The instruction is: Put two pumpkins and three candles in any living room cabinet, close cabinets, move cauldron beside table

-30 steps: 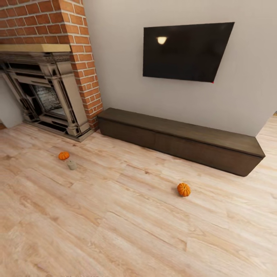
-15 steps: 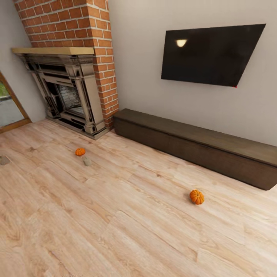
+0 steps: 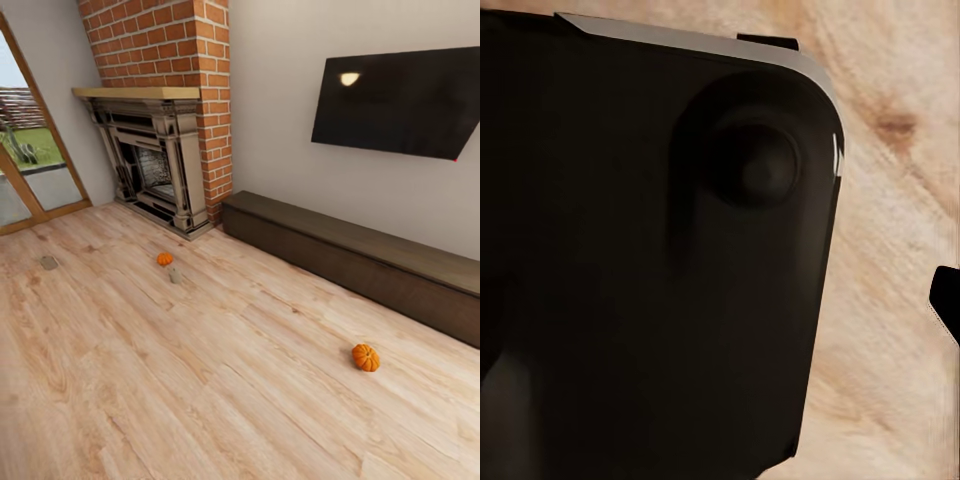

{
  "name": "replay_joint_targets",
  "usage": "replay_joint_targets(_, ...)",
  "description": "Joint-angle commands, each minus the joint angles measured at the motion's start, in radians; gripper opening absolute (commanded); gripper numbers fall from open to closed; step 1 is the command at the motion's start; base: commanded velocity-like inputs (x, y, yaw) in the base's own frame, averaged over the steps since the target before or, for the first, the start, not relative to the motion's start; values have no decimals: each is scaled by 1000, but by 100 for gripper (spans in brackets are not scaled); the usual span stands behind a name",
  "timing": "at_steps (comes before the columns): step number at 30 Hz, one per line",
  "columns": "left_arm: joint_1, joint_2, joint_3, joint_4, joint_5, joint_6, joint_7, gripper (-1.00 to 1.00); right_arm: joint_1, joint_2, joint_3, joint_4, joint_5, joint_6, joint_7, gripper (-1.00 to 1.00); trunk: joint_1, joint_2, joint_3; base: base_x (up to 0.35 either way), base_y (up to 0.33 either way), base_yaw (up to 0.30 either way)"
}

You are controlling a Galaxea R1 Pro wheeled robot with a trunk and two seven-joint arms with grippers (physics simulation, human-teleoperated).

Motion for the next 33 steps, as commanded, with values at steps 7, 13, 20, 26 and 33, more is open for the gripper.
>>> replay_joint_targets(7, 0, 0, 0, 0, 0, 0, 0, 100, 0, -1, 0, 0, 0, 0, 0, 100, 0, 0, 6, 0, 0, 240)
replay_joint_targets(13, 0, 0, 0, 0, -1, 0, 0, 100, 0, -2, 2, 2, 1, 1, 0, 100, 0, 0, 7, 0, 0, 51)
replay_joint_targets(20, 0, 0, 0, 0, -1, 0, 0, 100, 0, 0, 28, 4, 0, 2, 0, 100, 0, 0, 8, 0, 0, 2)
replay_joint_targets(26, 0, 0, 0, 0, -1, 0, 0, 100, 0, -1, 32, 3, -1, 0, 0, 100, 0, 0, 8, 0, 0, 19)
replay_joint_targets(33, 0, 0, 1, 0, 0, 0, 0, 100, 0, 4, 32, 3, 1, 0, 0, 100, 0, 0, 8, 0, 0, 243)
